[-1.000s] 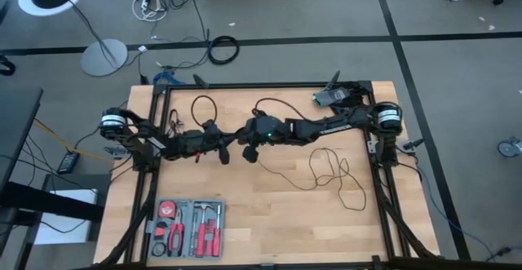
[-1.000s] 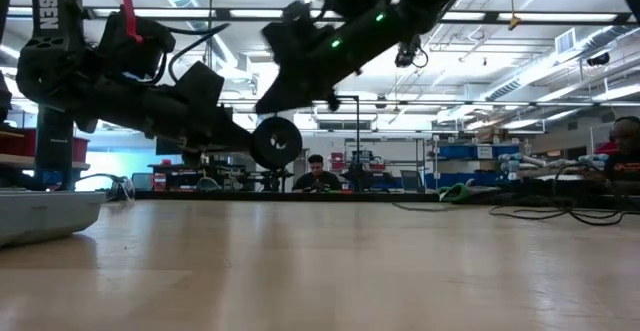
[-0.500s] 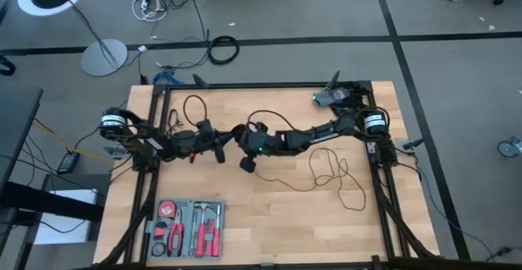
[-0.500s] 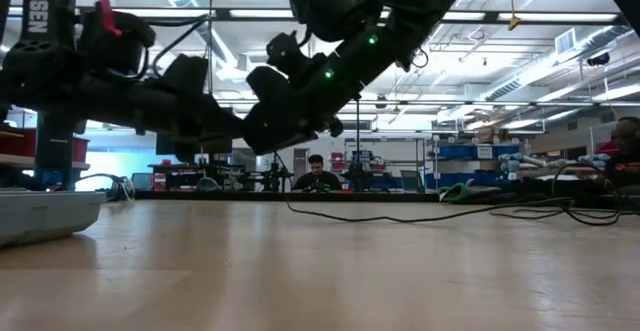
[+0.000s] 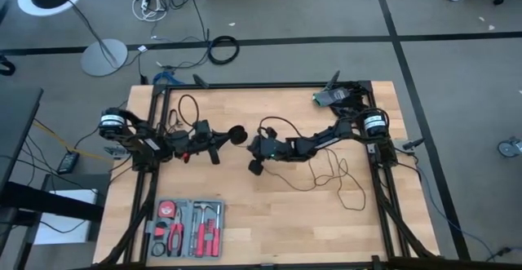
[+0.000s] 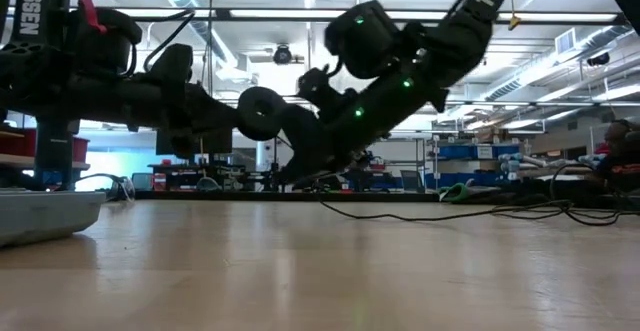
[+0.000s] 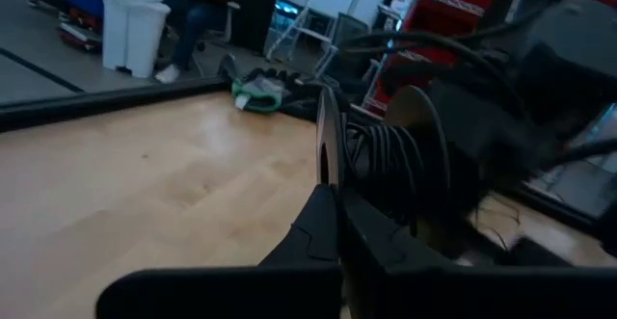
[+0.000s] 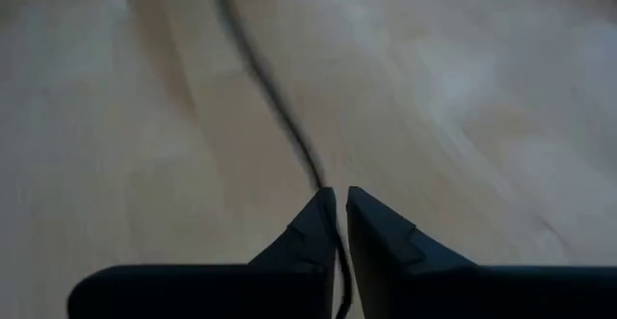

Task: Coil cords
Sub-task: Coil the black wire on the spool

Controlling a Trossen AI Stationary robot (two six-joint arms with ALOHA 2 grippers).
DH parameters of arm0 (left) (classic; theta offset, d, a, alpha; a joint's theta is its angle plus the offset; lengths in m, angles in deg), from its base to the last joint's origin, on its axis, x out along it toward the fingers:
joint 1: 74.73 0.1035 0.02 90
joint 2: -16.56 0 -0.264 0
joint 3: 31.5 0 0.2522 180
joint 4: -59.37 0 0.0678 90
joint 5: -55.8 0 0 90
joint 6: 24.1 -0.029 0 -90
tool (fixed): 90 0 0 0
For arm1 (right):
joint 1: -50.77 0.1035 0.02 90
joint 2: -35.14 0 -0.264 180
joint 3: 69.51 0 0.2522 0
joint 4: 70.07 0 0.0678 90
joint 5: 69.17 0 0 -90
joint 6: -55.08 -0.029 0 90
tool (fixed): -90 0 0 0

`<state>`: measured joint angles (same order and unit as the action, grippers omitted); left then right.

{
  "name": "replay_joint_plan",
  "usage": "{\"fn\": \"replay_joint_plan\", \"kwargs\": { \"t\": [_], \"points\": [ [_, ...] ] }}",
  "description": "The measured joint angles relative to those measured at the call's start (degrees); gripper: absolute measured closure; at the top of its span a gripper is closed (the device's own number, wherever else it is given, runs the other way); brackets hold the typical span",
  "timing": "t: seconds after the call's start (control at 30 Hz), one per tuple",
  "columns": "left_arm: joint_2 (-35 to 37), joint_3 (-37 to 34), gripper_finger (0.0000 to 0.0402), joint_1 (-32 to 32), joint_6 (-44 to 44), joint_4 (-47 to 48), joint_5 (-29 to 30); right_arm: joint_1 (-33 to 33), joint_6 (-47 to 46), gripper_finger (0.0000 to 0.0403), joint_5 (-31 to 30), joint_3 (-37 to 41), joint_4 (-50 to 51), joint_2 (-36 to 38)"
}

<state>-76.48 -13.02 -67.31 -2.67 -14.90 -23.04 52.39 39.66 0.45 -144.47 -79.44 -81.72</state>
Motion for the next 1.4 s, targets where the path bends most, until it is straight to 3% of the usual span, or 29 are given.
{"fn": "replay_joint_plan", "kwargs": {
  "t": [0.43, 0.67, 1.07, 1.23, 1.4],
  "points": [
    [0.0, -1.3, 0.0401, 0.0, -0.1, -0.7, -0.2, 1.7, -0.7, 0.0366, 0.4, 15.5, -32.9, 1.4],
    [0.0, -1.2, 0.0401, 0.0, -0.3, -0.6, -0.2, 0.9, -1.5, 0.0357, 4.8, 16.2, -33.8, 1.4],
    [0.0, -1.2, 0.0401, 0.0, -0.2, -0.5, -0.2, 0.8, -2.5, 0.0274, 4.2, 16.2, -32.3, 1.4],
    [0.0, -1.2, 0.0401, 0.0, -0.2, -0.5, -0.2, 0.8, -2.1, 0.0287, 4.0, 16.2, -32.2, 1.4],
    [0.0, -1.2, 0.0401, 0.0, -0.2, -0.5, -0.2, 0.6, -2.4, 0.0339, 3.9, 16.2, -32.0, 1.4]
  ]
}}
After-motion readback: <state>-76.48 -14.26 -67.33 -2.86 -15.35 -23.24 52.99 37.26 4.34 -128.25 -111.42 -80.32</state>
